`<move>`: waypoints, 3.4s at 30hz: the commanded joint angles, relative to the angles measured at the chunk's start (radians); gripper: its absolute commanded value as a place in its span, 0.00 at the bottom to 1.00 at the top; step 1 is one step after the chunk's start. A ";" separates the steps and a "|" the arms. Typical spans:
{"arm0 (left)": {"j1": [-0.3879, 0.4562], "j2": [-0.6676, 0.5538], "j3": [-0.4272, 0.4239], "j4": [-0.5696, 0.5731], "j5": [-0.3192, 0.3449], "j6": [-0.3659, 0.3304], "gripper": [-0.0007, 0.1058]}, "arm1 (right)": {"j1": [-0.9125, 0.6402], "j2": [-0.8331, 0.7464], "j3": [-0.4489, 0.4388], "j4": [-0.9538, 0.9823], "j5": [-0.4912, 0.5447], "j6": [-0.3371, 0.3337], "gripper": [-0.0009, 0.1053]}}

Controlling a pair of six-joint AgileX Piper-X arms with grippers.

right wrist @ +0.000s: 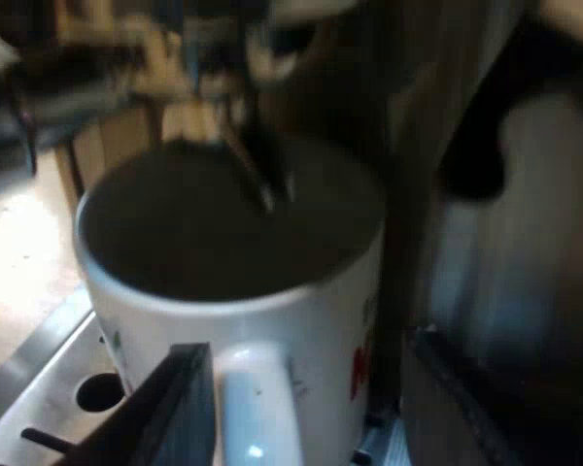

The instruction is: Place mug into machine

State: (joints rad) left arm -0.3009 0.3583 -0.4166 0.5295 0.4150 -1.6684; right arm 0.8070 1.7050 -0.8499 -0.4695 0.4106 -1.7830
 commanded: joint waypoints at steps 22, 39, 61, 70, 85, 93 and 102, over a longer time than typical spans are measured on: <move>-0.001 -0.025 -0.156 0.001 -0.037 0.001 0.68 | 0.137 -0.359 -0.009 0.351 0.021 -0.011 0.45; -0.001 -0.102 -0.185 0.044 0.012 -0.056 0.68 | 0.206 -0.435 -0.009 0.376 0.054 -0.011 0.01; -0.001 0.012 -0.185 -0.017 0.017 -0.063 0.68 | 0.181 -0.251 -0.146 0.302 0.071 -0.017 0.01; -0.001 0.012 -0.185 -0.017 0.030 -0.063 0.68 | 0.119 -0.165 -0.251 0.314 0.076 -0.011 0.01; -0.001 0.012 -0.185 -0.017 0.030 -0.063 0.68 | 0.080 -0.136 -0.265 0.328 0.140 0.007 0.01; -0.001 0.012 -0.185 -0.017 0.030 -0.063 0.68 | 0.070 -0.136 -0.265 0.333 0.175 0.007 0.01; -0.001 0.012 -0.185 -0.017 0.030 -0.063 0.68 | 0.070 -0.136 -0.265 0.333 0.175 0.007 0.01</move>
State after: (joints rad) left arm -0.3009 0.3714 -0.5943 0.5281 0.4382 -1.7164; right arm 0.9028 1.5646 -1.1046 -0.1333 0.5156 -1.7726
